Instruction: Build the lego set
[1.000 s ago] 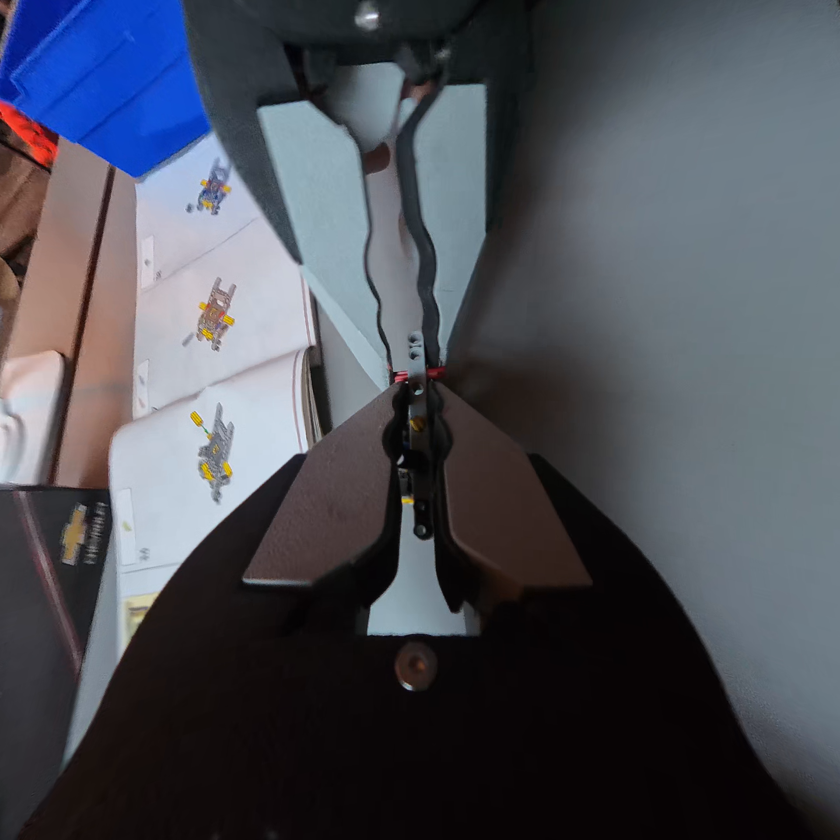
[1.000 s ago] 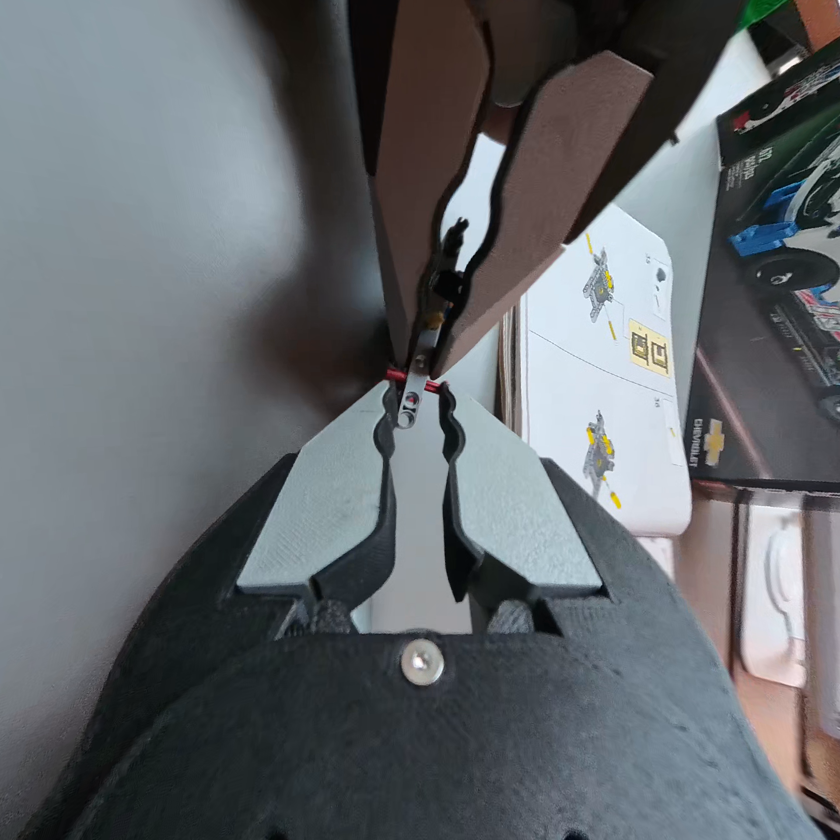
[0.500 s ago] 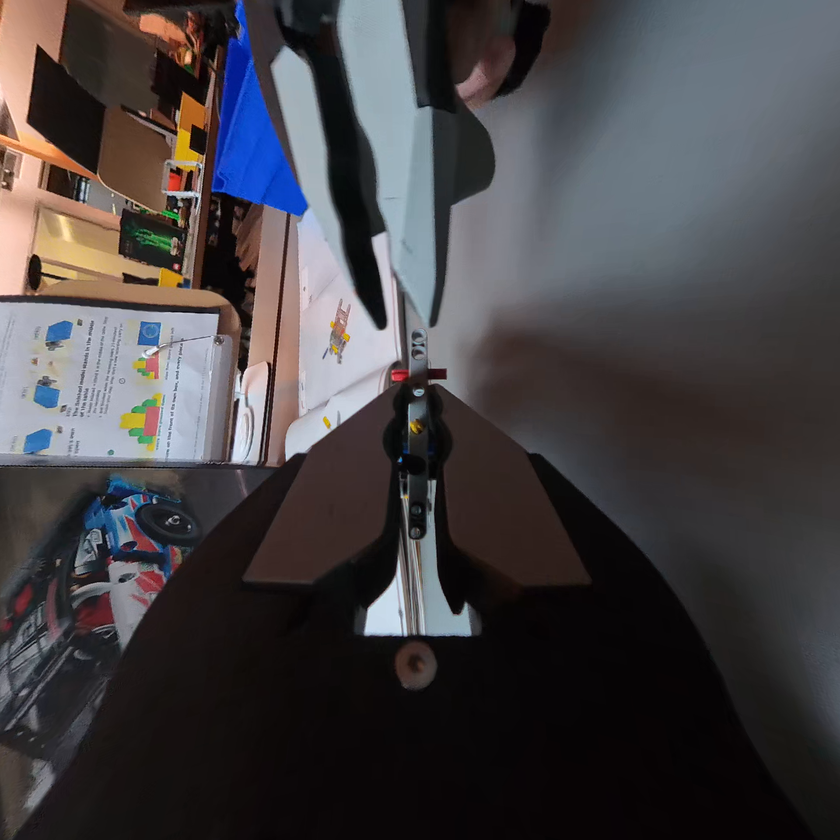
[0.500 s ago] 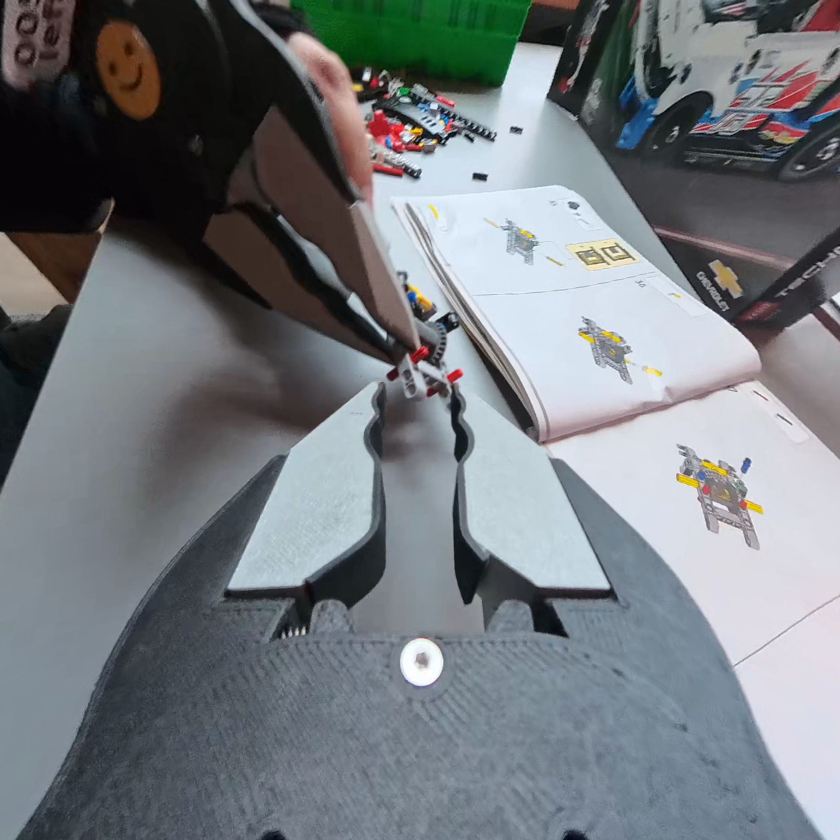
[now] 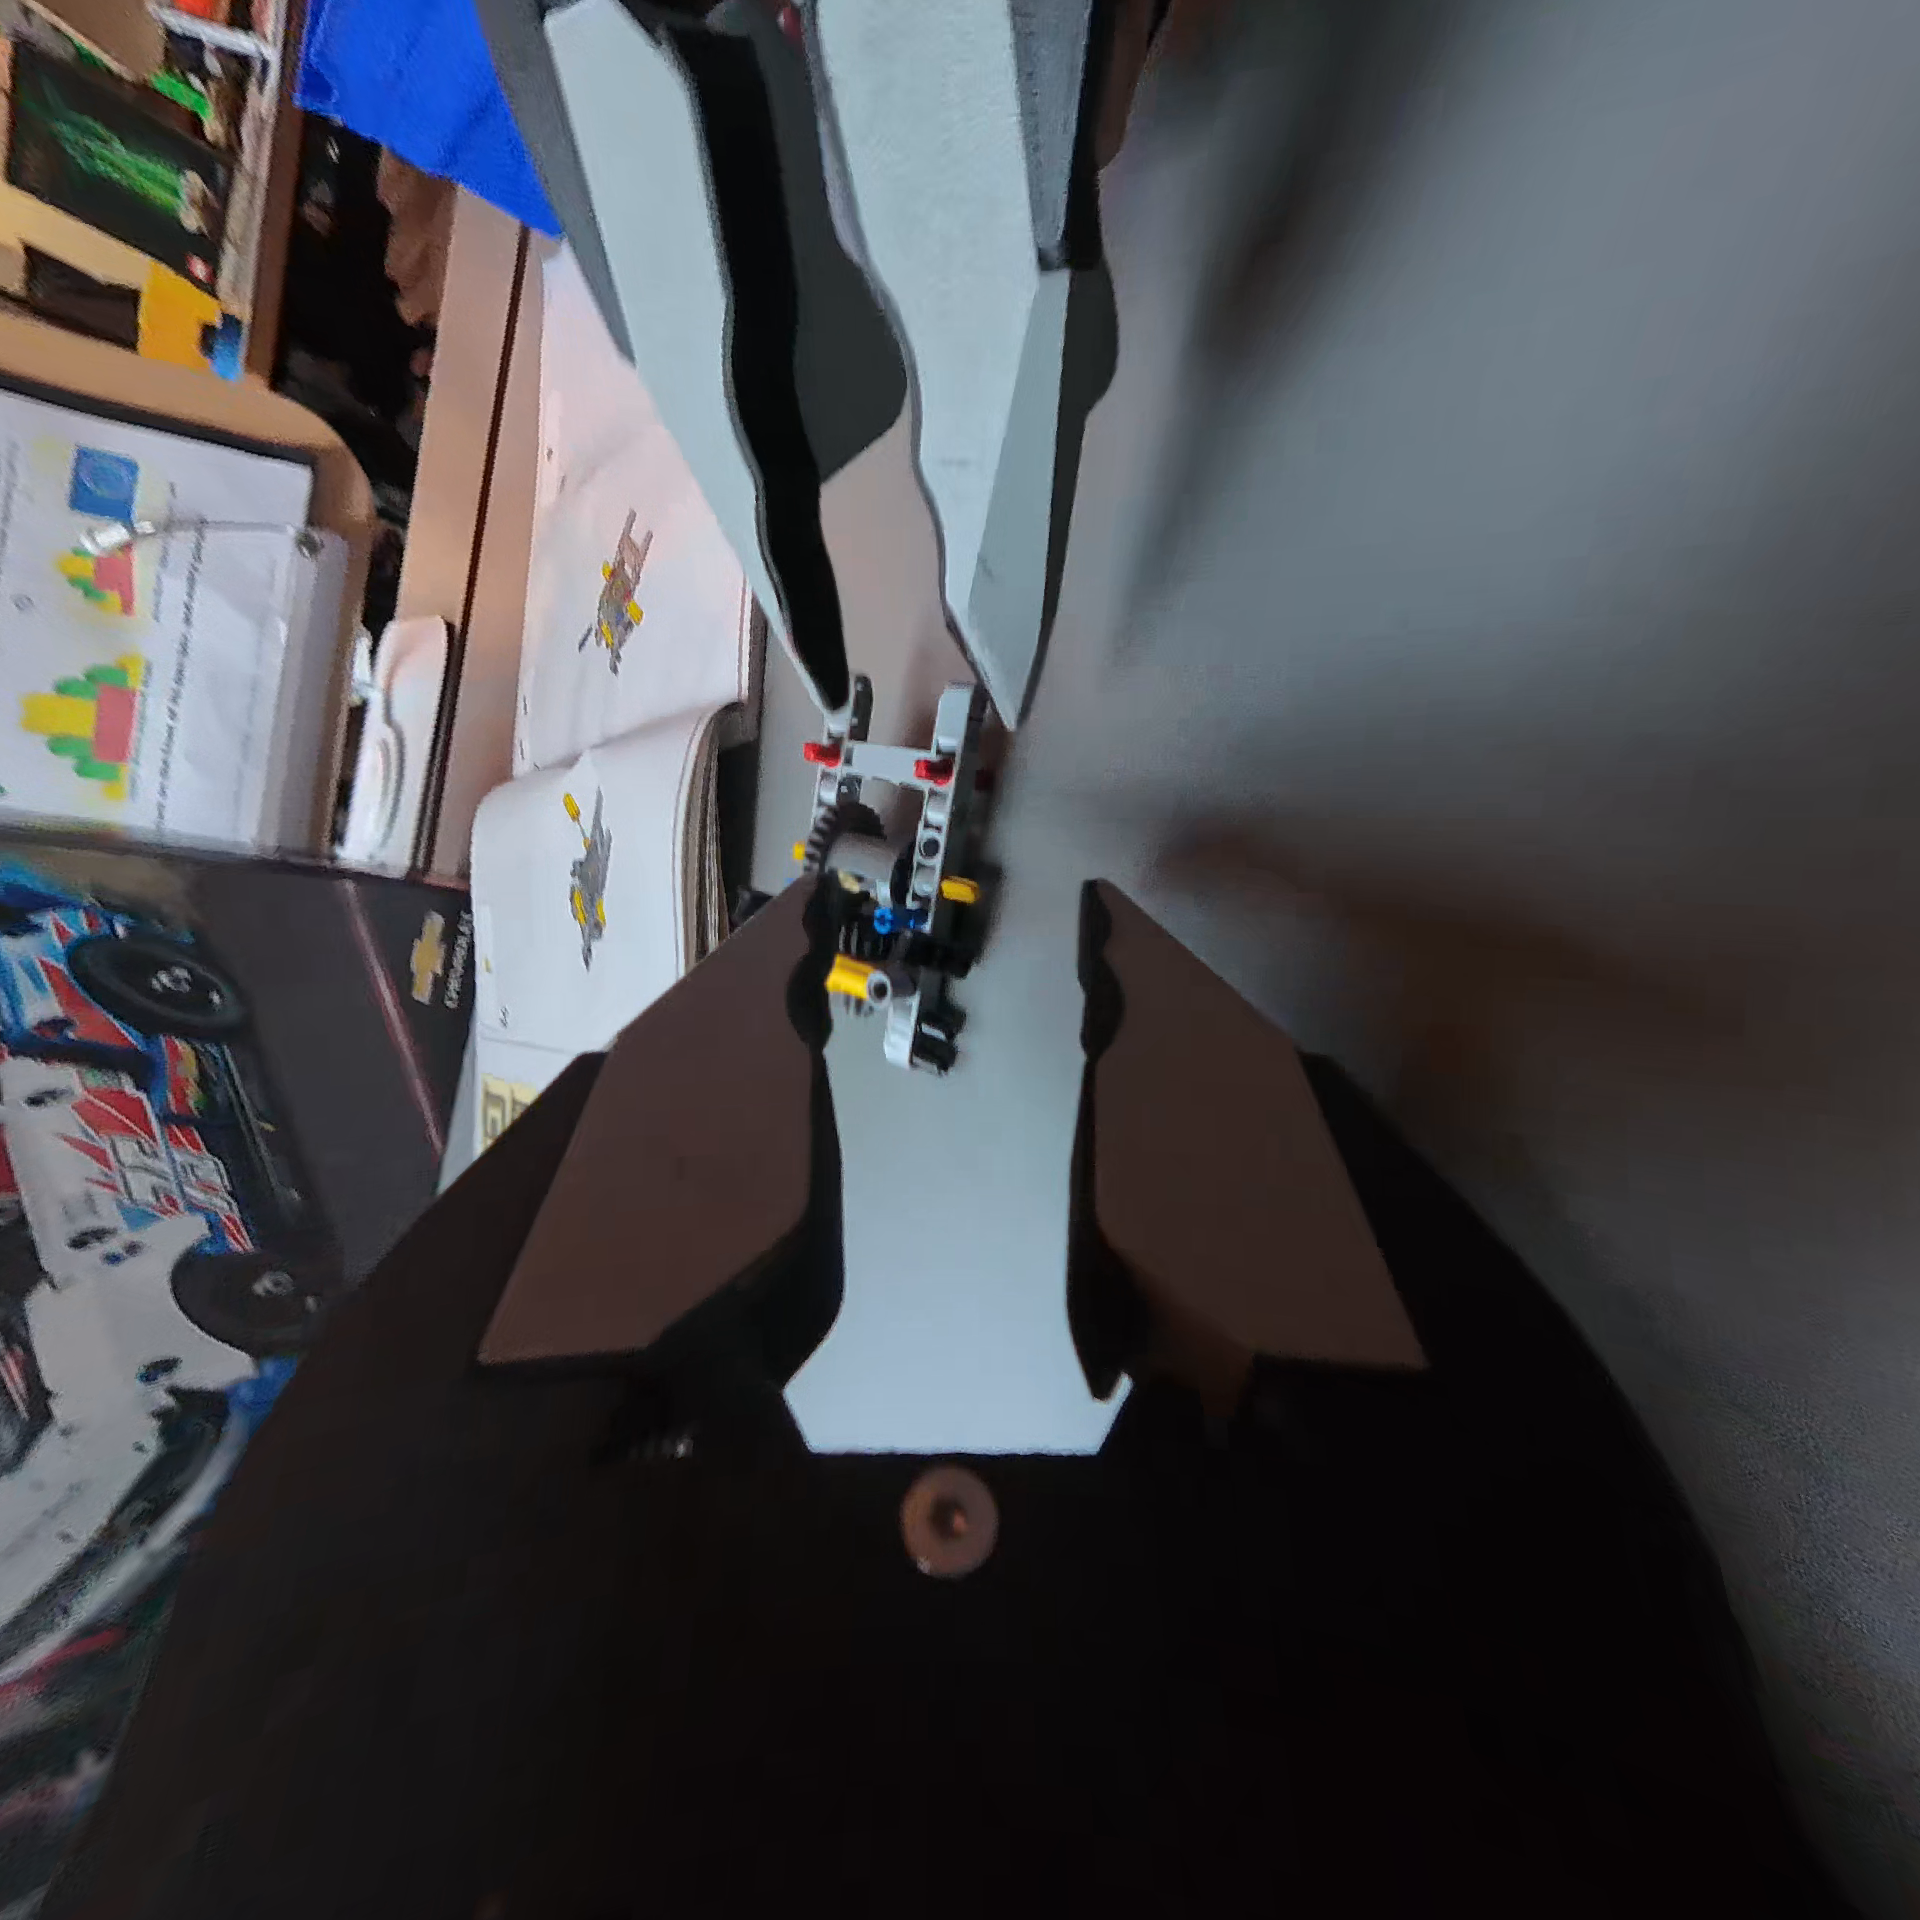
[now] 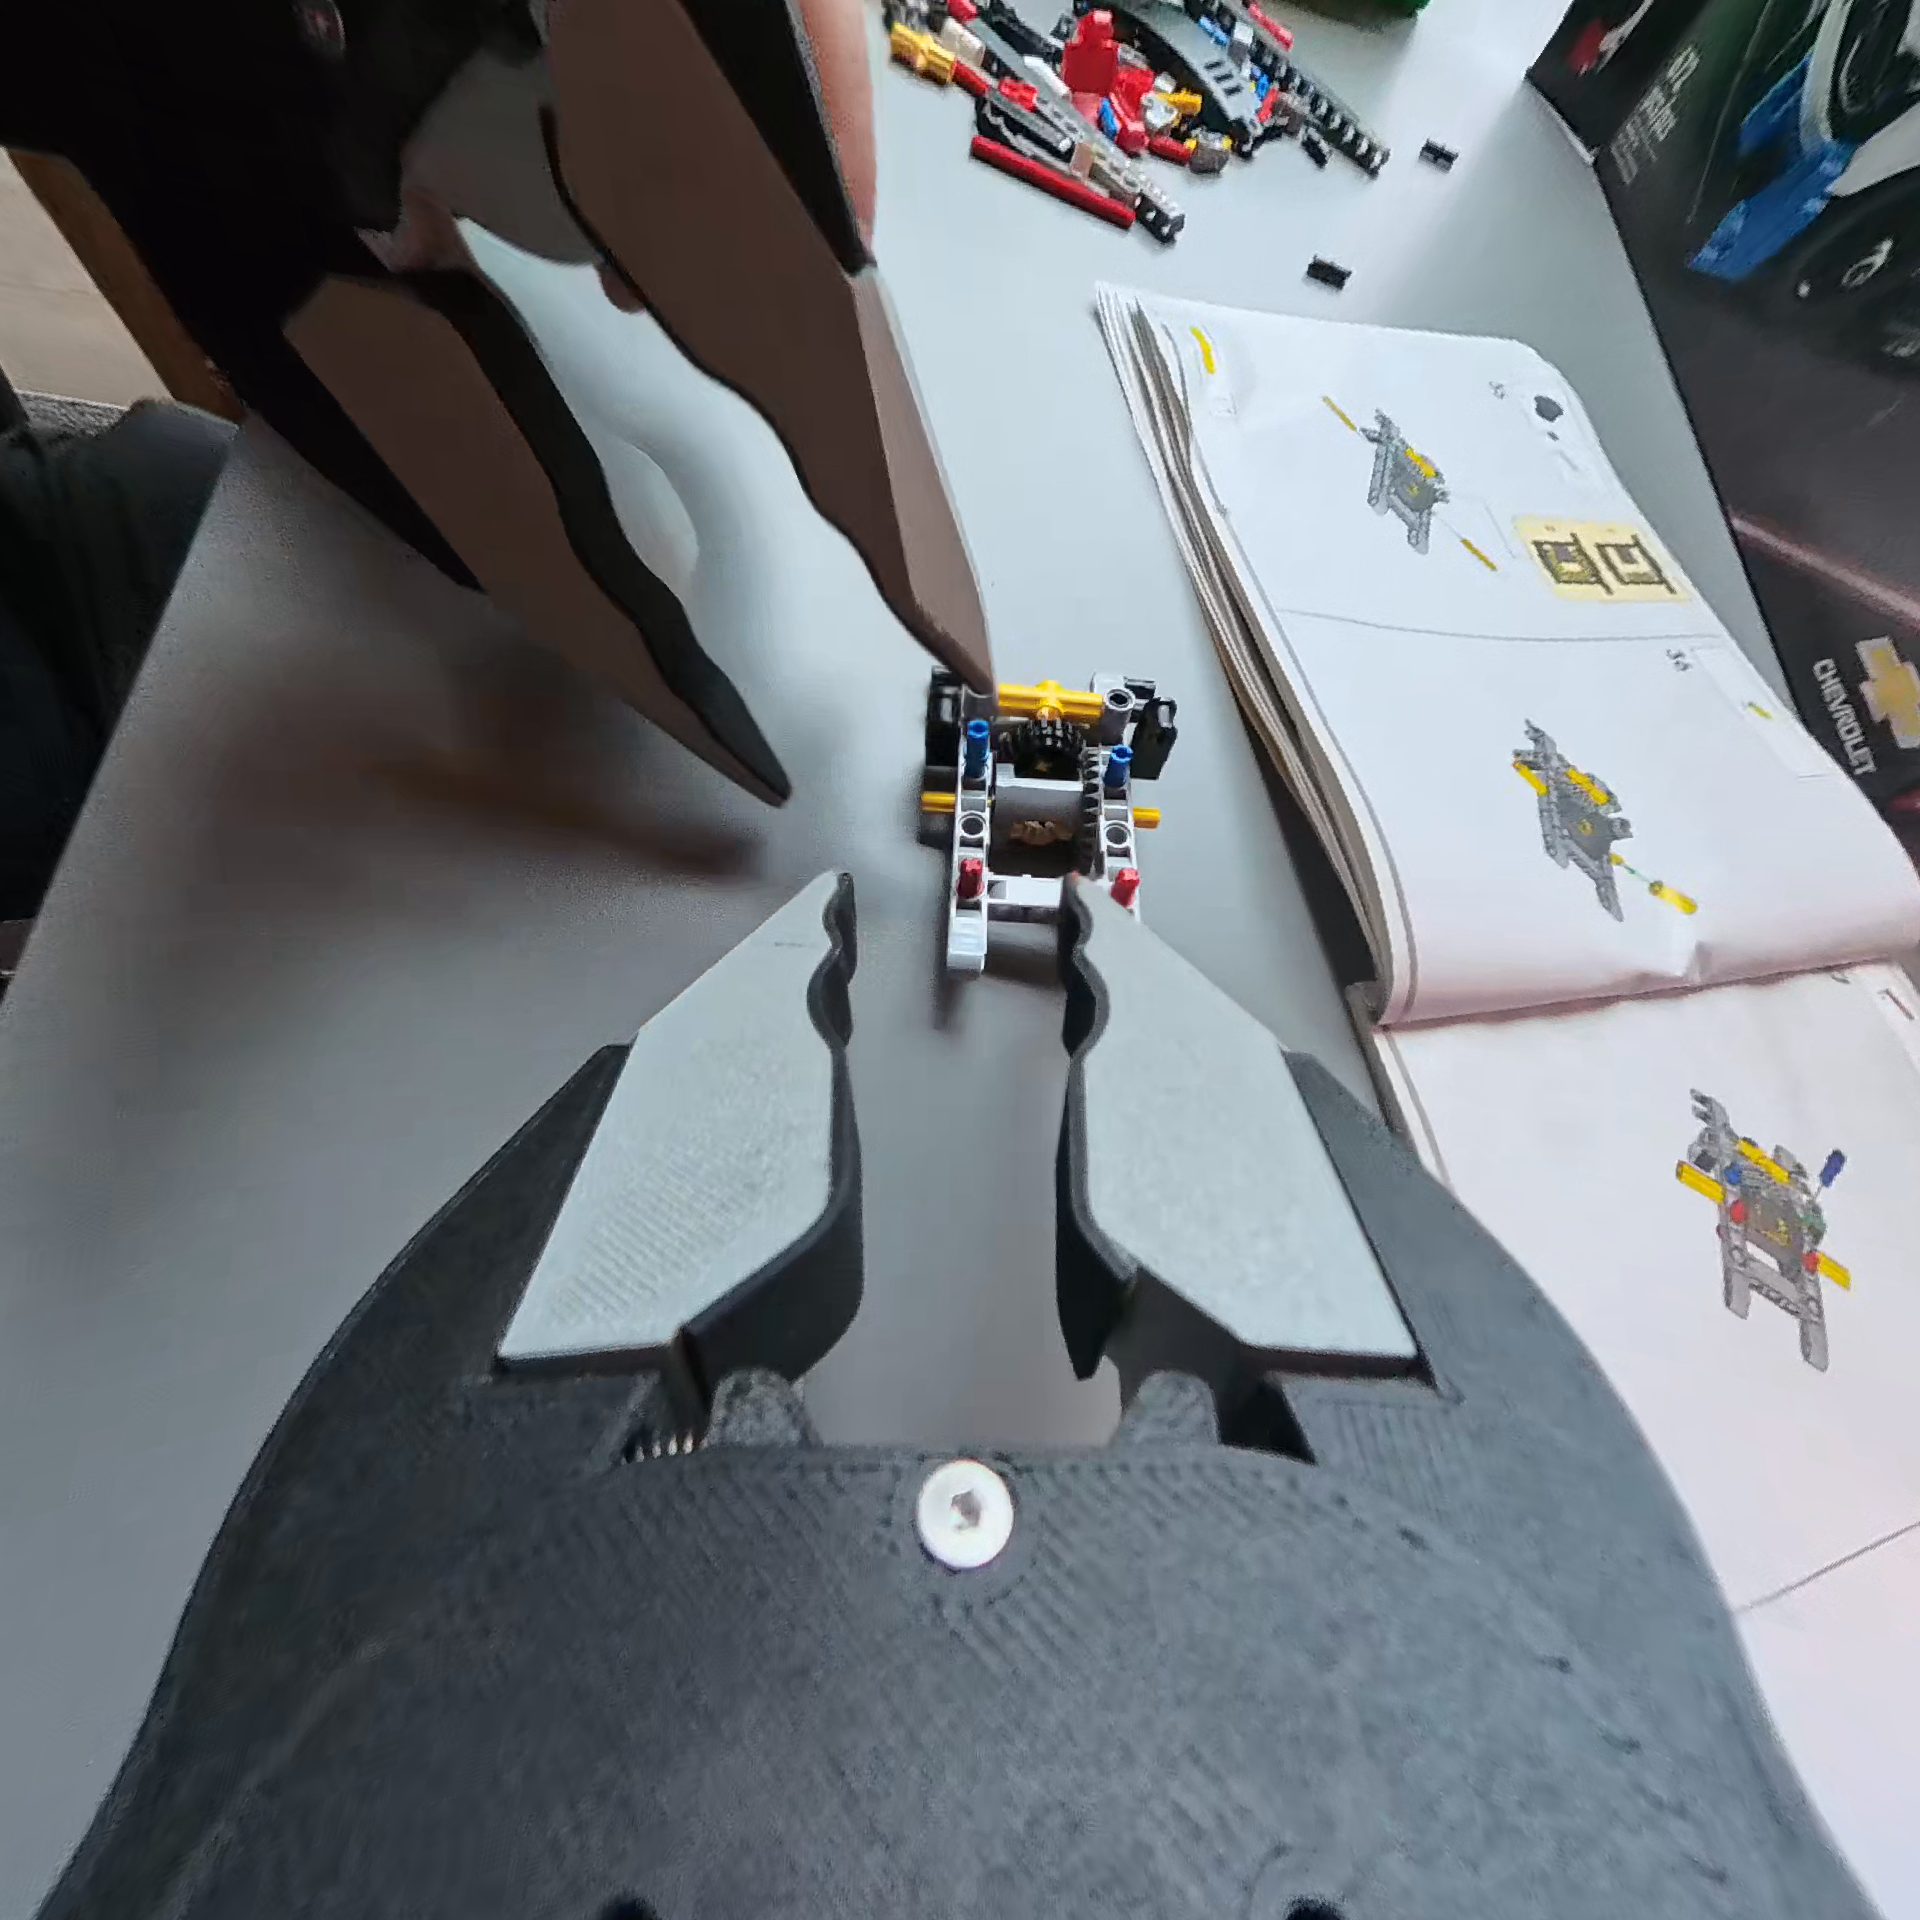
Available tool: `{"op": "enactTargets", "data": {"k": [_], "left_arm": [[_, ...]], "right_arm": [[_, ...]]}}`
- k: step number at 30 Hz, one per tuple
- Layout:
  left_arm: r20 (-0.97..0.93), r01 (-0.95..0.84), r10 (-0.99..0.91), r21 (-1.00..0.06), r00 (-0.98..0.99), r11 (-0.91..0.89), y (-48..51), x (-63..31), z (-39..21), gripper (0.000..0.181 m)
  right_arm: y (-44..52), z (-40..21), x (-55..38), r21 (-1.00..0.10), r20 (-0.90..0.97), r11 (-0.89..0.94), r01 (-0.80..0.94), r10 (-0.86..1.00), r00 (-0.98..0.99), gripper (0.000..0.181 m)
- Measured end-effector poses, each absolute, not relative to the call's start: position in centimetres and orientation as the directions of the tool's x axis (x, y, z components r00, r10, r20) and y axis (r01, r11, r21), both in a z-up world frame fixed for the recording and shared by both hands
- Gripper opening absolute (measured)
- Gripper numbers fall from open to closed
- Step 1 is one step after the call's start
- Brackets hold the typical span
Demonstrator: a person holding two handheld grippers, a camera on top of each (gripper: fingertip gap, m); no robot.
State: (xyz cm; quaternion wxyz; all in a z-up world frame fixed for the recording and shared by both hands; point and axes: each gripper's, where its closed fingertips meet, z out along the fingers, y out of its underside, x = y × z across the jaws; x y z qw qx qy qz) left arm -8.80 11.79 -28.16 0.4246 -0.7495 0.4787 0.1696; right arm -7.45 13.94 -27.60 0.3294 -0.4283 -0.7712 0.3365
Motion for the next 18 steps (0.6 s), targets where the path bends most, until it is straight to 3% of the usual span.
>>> {"op": "enactTargets", "data": {"k": [11,14,18], "left_arm": [[-0.389,-0.619,-0.521,-0.678,0.76,-0.397,9.8,-14.0,-28.1,0.038],[-0.329,-0.587,-0.54,-0.691,0.775,-0.421,10.3,-13.8,-28.9,0.041],[-0.327,-0.6,-0.558,-0.681,0.762,-0.42,11.5,-13.8,-29.7,0.043]], "right_arm": [[16.2,-27.3,-7.2,-0.835,0.119,0.287,0.469,0.927,-0.355,0.052],[15.9,-28.7,-7.3,-0.799,0.112,0.314,0.512,0.916,-0.386,0.068],[15.9,-29.3,-7.9,-0.784,0.121,0.329,0.526,0.913,-0.39,0.071]]}}
